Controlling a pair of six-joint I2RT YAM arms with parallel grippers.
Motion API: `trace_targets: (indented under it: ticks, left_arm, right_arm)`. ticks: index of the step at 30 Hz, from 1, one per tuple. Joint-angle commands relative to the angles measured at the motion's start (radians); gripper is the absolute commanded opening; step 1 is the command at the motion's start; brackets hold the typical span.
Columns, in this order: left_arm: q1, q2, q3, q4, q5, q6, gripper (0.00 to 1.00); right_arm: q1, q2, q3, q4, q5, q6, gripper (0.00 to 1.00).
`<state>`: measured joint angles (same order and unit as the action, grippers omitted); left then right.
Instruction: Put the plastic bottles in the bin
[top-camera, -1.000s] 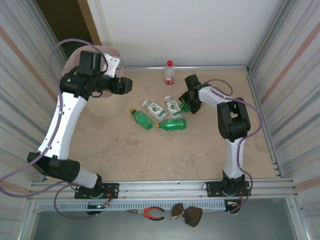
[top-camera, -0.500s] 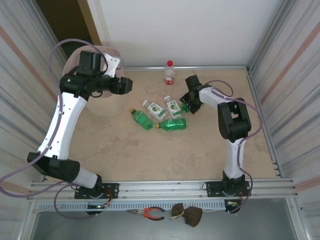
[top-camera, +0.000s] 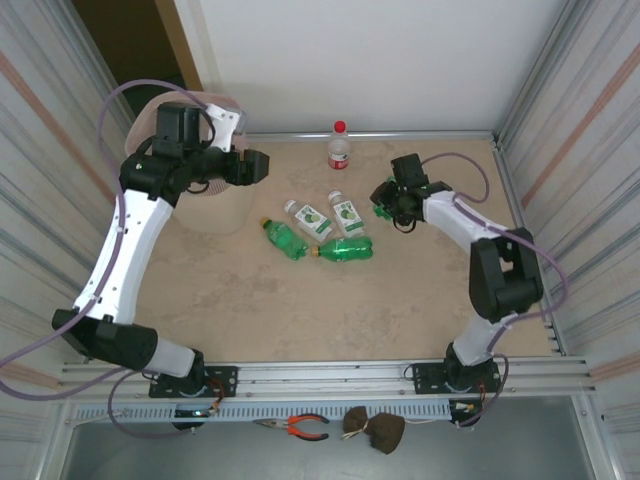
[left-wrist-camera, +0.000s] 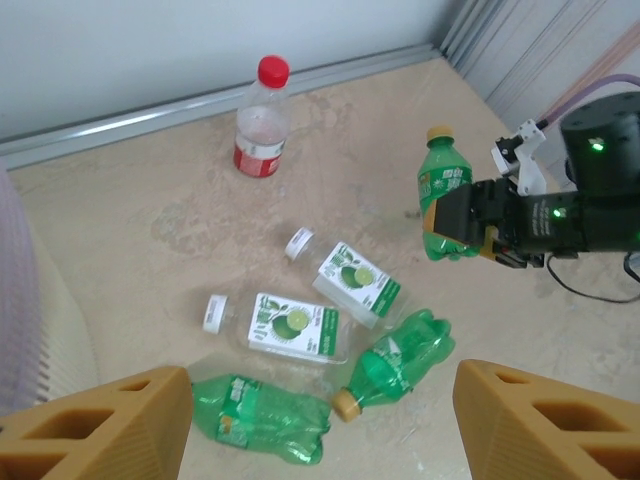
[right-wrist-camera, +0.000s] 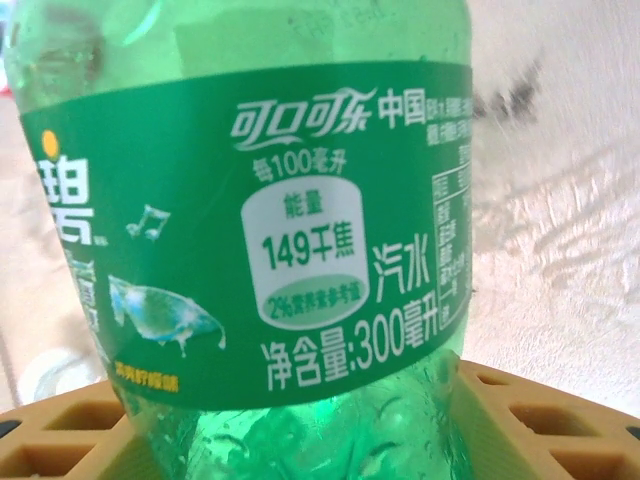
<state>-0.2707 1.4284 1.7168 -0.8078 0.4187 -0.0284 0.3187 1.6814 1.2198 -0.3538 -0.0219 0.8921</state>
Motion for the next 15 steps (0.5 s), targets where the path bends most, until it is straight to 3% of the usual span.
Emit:
trace_targets:
  ticks: [1, 15]
  left_arm:
    - [-0.003, -0.063, -0.035, 0.136, 0.087, -0.051, 0.70]
    - [-0.001, -0.159, -0.169, 0.540, 0.347, -0.192, 0.71]
  right_arm:
    - [-0.004, -0.131, -0.043, 0.106, -0.049, -0.194, 0.57]
    - [0.036, -0.597, -0.190, 0.388, -0.377, -0.582, 0.57]
